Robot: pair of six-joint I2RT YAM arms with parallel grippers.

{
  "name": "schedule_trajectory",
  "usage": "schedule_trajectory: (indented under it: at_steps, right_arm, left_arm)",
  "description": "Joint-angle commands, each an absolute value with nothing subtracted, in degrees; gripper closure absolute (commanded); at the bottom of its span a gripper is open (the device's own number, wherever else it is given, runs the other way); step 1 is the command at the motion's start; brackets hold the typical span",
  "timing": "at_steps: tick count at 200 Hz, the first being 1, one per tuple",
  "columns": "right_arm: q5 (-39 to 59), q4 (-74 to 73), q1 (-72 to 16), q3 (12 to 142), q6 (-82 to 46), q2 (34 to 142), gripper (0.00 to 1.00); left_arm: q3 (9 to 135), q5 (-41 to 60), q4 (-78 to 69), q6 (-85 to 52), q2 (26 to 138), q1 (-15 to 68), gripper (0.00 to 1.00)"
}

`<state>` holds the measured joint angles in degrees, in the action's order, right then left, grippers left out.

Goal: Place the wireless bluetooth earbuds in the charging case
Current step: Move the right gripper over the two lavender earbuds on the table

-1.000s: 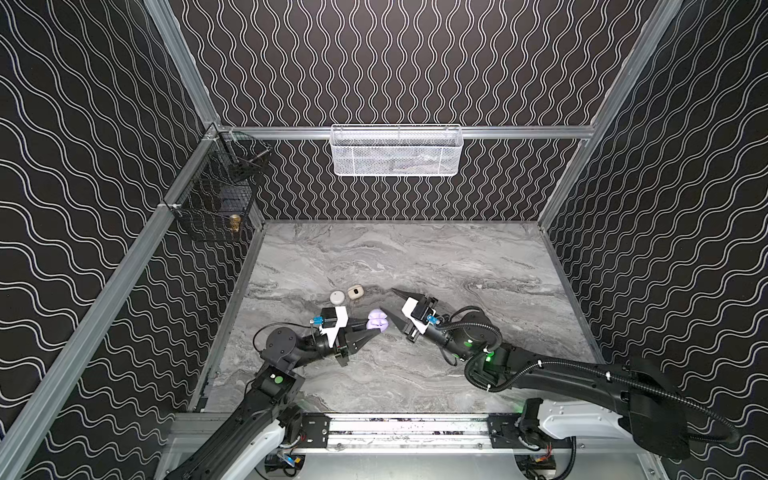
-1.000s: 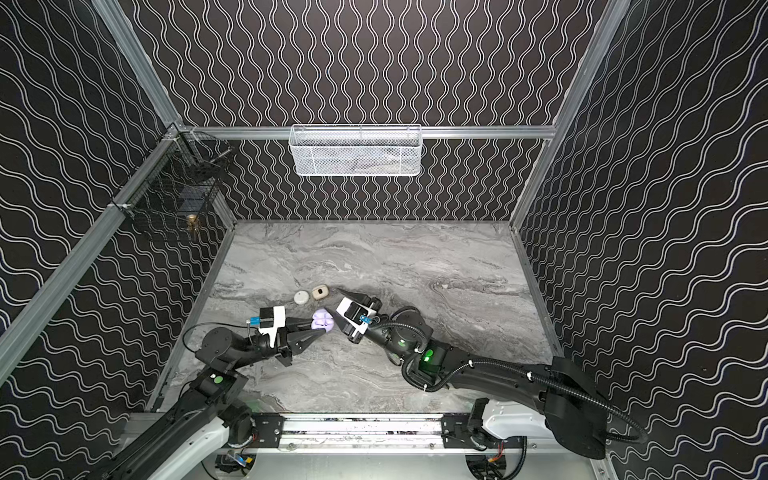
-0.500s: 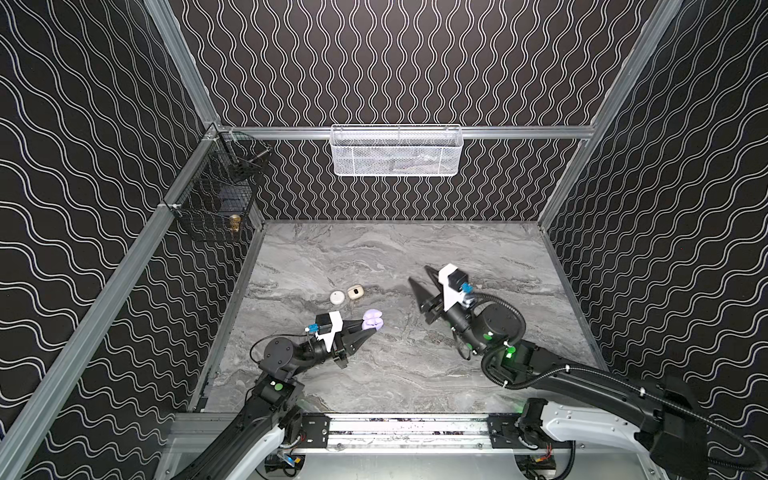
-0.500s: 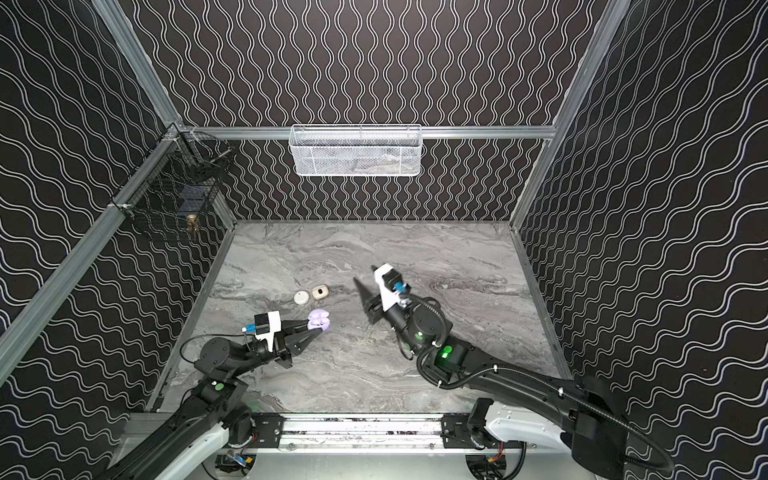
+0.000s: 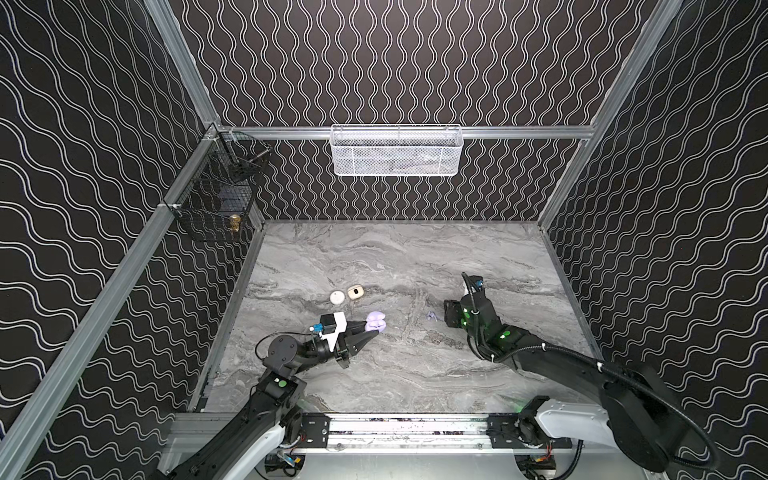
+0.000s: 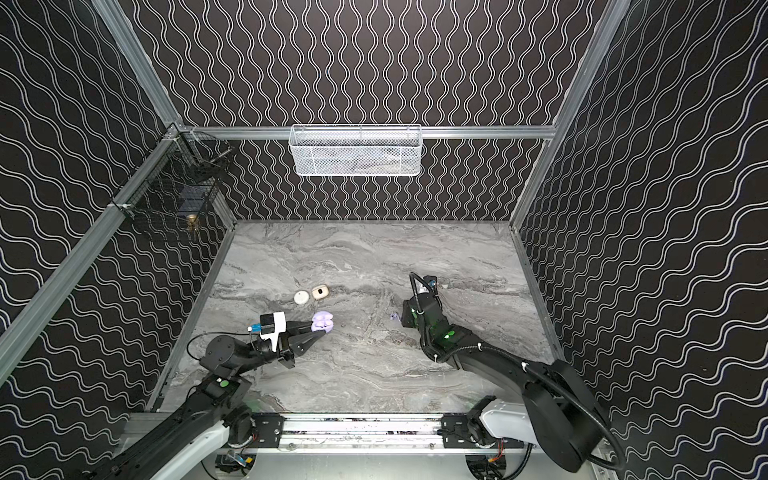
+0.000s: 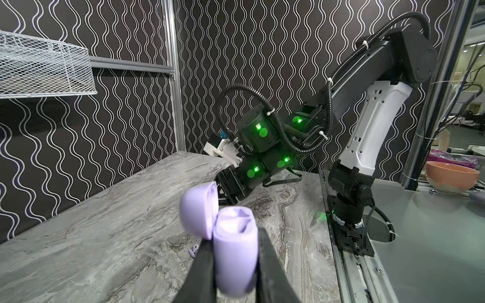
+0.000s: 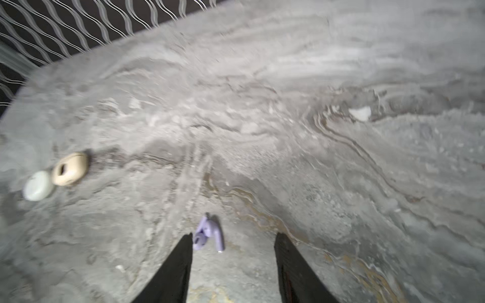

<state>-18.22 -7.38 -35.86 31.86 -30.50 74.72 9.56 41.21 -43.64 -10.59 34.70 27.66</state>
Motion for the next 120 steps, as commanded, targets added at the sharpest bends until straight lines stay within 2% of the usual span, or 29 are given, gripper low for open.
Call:
schedule_trajectory:
  at_steps: [1,20,73,120]
  right_arm:
    - [-14.0,-6.3,-34.5,33.5,-31.5,78.7,0.54]
    - [-11.3,-5.8,-33.7,35.2,-30.2,82.2,0.59]
    - [-7.3,-4.4,-33.7,39.6,-27.3,89.2,0.59]
    - [-8.9,-1.8,-33.7,42.9,-26.5,93.7,0.58]
  left_arm:
    - [10.0,42.0,-44.6,-10.9,34.5,27.7,1.00]
    - [10.1,41.6,-43.8,-10.6,33.8,27.7,1.00]
    - [10.7,41.5,-42.3,-9.7,34.1,27.6,1.00]
    - [10.9,41.8,-42.5,-9.6,34.6,27.6,1.00]
